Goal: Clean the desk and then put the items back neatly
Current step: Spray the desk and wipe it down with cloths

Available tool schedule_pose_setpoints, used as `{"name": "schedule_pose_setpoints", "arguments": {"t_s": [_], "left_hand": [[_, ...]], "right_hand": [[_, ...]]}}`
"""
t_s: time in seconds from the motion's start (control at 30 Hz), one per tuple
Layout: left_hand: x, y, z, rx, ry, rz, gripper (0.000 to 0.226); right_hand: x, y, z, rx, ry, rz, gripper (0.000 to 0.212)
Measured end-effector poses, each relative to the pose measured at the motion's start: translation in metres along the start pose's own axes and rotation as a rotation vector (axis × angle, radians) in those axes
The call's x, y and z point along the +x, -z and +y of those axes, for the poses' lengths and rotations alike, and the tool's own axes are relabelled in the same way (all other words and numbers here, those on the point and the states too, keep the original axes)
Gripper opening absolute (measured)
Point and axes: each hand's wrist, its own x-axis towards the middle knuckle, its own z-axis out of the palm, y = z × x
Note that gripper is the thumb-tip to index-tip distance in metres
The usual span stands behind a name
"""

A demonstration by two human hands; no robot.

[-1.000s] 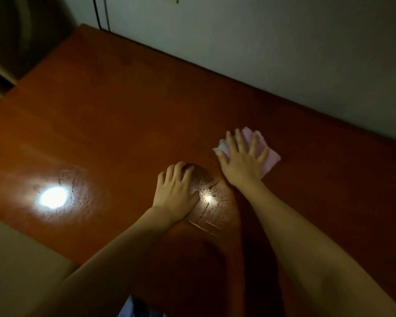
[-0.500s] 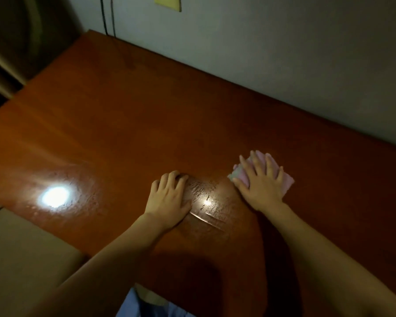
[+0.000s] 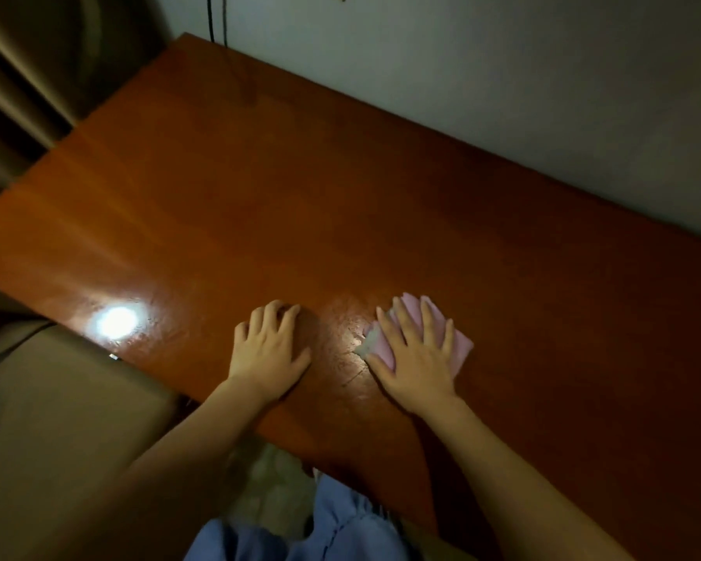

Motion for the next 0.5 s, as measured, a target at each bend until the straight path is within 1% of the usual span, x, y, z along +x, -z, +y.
{"name": "schedule_pose_setpoints", "arguments": {"t_s": [0.07, 0.13, 0.23, 0.3, 0.4, 0.5], "left_hand": [[-0.005, -0.002, 0.004, -0.019, 0.017, 0.003, 0.069], [-0.008, -0.001, 0.014, -0.087, 0.038, 0.002, 0.069], [-0.019, -0.004, 0.022, -0.135, 0.041, -0.012, 0.068], [-0.029, -0.009, 0.019, -0.094, 0.021, -0.018, 0.068], [-0.042, -0.017, 0.006, -0.084, 0.041, -0.024, 0.069], [-0.055, -0.022, -0.005, -0.044, 0.048, -0.035, 0.070]], "right_hand": [[-0.014, 0.000, 0.020, 0.015, -0.024, 0.016, 0.077], [-0.007, 0.004, 0.031, 0.010, -0.076, 0.015, 0.076], [0.027, 0.015, 0.011, 0.077, -0.247, 0.034, 0.068], [0.045, 0.017, -0.016, 0.120, -0.278, 0.072, 0.066], [0.044, 0.013, -0.047, 0.089, -0.108, 0.074, 0.066], [0.011, -0.003, -0.056, 0.022, 0.083, 0.058, 0.067]]}}
